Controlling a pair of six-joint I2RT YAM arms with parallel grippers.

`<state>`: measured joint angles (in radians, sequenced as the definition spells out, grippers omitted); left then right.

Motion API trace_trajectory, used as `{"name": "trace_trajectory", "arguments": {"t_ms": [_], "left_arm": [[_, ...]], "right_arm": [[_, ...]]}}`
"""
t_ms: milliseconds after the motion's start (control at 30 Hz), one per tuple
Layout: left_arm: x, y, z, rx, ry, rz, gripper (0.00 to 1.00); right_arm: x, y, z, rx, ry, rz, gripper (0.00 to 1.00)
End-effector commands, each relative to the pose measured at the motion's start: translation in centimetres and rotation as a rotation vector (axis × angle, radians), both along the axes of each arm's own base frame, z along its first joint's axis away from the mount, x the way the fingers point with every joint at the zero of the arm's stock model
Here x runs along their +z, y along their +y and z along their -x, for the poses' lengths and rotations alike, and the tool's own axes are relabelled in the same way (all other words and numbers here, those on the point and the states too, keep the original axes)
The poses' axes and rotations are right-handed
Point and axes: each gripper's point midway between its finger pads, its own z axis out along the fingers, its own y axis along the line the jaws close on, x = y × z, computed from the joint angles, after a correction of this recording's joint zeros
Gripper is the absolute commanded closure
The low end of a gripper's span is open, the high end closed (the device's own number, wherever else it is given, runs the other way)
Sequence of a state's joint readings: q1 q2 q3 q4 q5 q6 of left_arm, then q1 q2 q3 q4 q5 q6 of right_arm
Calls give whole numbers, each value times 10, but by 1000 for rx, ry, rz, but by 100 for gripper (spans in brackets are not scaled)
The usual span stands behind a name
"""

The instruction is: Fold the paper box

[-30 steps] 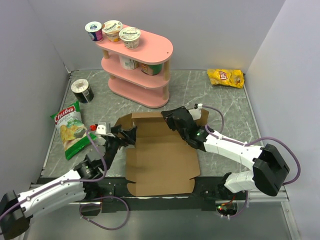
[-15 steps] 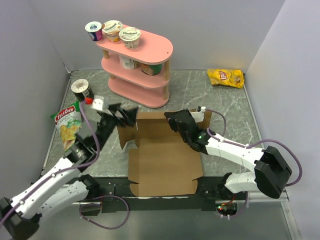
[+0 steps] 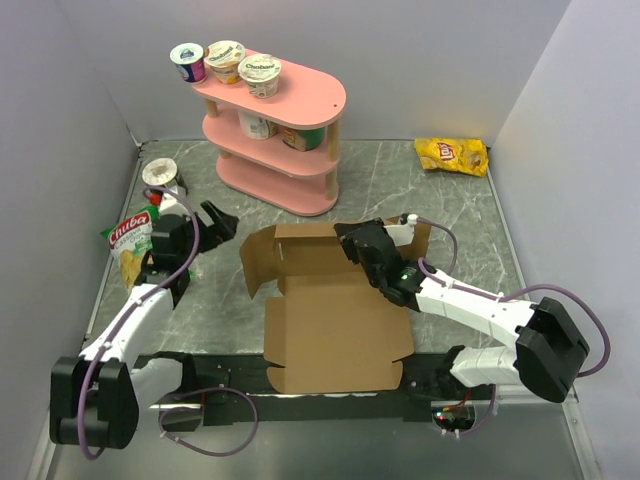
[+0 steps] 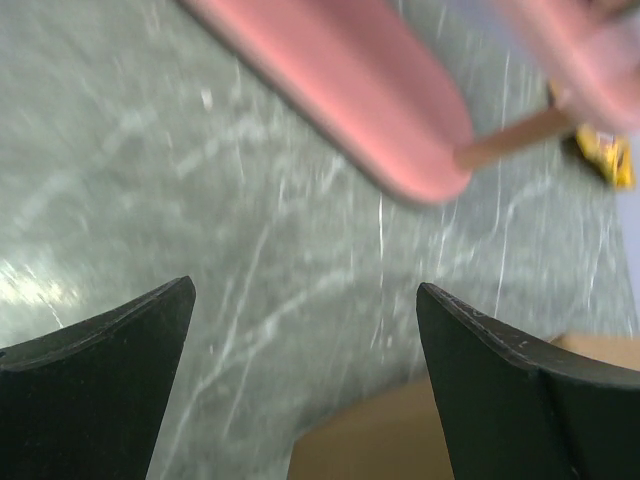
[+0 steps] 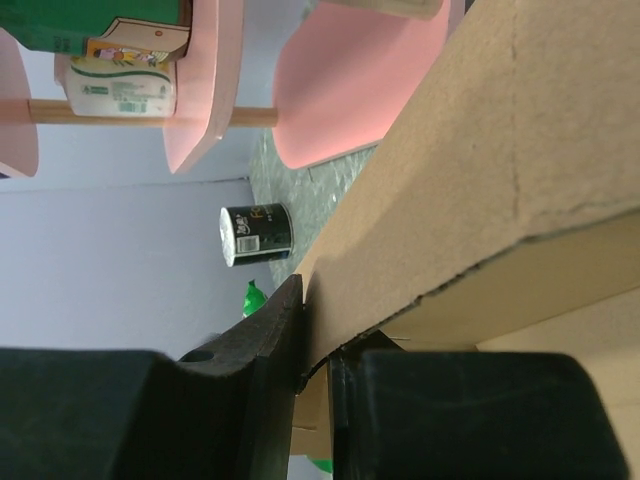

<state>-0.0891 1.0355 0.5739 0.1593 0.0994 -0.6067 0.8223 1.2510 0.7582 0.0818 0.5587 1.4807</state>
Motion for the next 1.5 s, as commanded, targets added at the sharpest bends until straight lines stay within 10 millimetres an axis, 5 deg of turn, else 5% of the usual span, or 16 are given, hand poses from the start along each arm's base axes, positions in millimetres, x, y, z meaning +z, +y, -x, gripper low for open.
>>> {"name": "trace_trajectory", "arguments": {"t_ms": [0, 233, 367, 867, 967, 1033, 1200, 1333, 1467], "left_arm": [[-2, -25, 2, -132, -50, 59, 1], [-49, -66, 23, -250, 42, -4, 4], [-58, -67, 35, -251, 52, 7, 4], [-9, -115, 57, -484, -152, 92, 8], [-21, -105, 52, -405, -81, 83, 7], [-32, -74, 40, -190, -24, 63, 3], [-54, -33, 60, 31, 73, 62, 2], [-66, -26, 84, 68, 119, 116, 2], [-61, -42, 106, -40, 104, 176, 5]], "right_arm": [[-14, -18, 5, -29, 14, 107, 80], [-20, -20, 4, -36, 16, 133, 84], [-26, -25, 6, -48, 15, 135, 87], [-31, -30, 7, -57, 18, 157, 87], [-36, -30, 8, -59, 28, 154, 87], [-34, -31, 9, -59, 24, 153, 87], [-28, -37, 8, -80, 12, 158, 87], [-28, -36, 8, -79, 8, 152, 87], [-29, -35, 8, -73, 12, 153, 87]]}}
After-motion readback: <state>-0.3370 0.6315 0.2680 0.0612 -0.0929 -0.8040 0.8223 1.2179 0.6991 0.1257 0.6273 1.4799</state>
